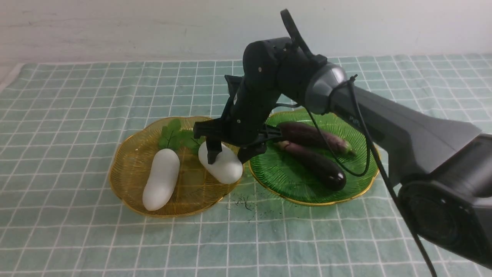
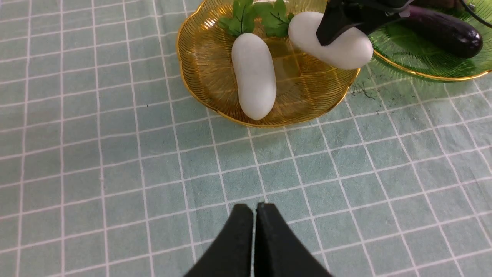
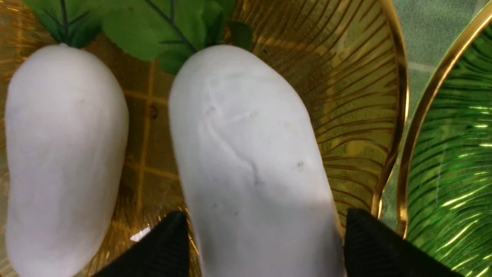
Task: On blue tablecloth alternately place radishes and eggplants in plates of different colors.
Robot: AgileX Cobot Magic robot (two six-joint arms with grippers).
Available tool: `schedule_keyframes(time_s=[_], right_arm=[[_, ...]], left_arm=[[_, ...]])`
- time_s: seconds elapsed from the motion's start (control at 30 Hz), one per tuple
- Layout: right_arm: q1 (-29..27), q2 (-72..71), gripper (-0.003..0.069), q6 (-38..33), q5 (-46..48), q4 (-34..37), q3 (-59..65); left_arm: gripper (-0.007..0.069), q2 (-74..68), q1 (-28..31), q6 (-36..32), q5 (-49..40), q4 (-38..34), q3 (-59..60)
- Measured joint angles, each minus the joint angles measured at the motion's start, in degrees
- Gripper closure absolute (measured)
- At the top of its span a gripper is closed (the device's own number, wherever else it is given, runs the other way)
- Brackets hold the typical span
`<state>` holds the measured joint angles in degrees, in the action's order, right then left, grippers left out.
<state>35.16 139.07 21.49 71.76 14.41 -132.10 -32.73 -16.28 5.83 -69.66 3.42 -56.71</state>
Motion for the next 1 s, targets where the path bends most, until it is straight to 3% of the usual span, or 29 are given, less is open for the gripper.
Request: schedule_keyframes(time_s=[0.2,0.37,0.57,0.7,0.77,1.0], right_arm=[[0.0,-1.5,0.0030,-1.4,0.0,-1.1,-3.6],[0.0,-9.2,0.0072,-7.4,0.0,0.7,-5.3],[0.2,-23.3,0.0262,-9.7,0.2,-1.1,1.6],[1.7,-38.2,0.0521,-10.2,0.5,-10.2,12.6],[2.2,-45.0,0.0610,-9.3,0.6,-14.9,18.3],[2.4,-66.6,0.0671,-2.0,-0.2,-27.2,38.8]], left_arm=[[0.0632,0.0,0.0,0.0,-1.1,-0.1,0.1],[0.0632,0.0,0.0,0.0,-2.4,-0.1,0.1],[0.0632,0.2,0.0,0.0,-3.0,-0.1,0.2],[0.0632,1.2,0.0,0.0,-3.5,-0.5,1.3],[0.0632,1.6,0.0,0.0,-3.5,-0.9,2.1],[0.0632,2.0,0.0,0.0,-1.1,-2.7,4.8]])
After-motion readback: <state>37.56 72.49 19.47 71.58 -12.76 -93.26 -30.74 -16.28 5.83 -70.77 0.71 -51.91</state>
